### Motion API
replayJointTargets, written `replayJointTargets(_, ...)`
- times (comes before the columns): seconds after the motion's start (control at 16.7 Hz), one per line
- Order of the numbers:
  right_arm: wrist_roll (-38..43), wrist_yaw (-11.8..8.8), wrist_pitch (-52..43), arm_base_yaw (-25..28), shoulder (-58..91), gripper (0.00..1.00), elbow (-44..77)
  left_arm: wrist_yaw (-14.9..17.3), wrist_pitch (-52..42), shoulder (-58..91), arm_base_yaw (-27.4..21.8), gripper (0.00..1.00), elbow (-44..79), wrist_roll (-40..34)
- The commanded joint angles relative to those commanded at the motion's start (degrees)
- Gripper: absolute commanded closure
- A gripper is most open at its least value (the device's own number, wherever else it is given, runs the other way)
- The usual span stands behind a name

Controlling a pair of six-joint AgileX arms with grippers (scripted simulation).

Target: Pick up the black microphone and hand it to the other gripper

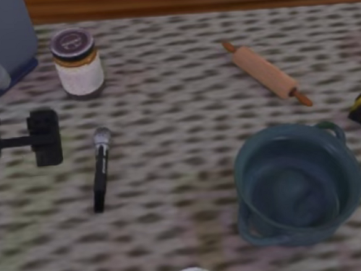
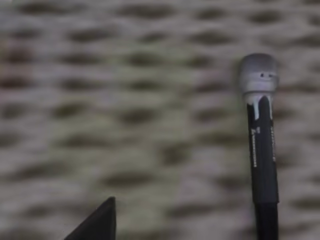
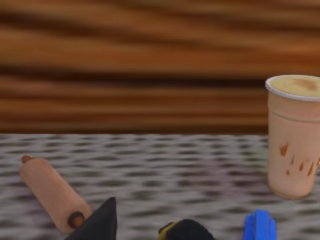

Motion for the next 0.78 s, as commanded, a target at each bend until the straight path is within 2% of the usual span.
replayJointTargets(0.42,0.00,0.00,0.00,0.00,0.00,0.00,0.00,-0.42,-15.80,34.47,-6.97,0.00,24.41,-6.62)
replayJointTargets(0.78,0.00,0.00,0.00,0.00,0.00,0.00,0.00,-1.00,-22.81,45.98,-9.48,0.00,32.21,-8.89)
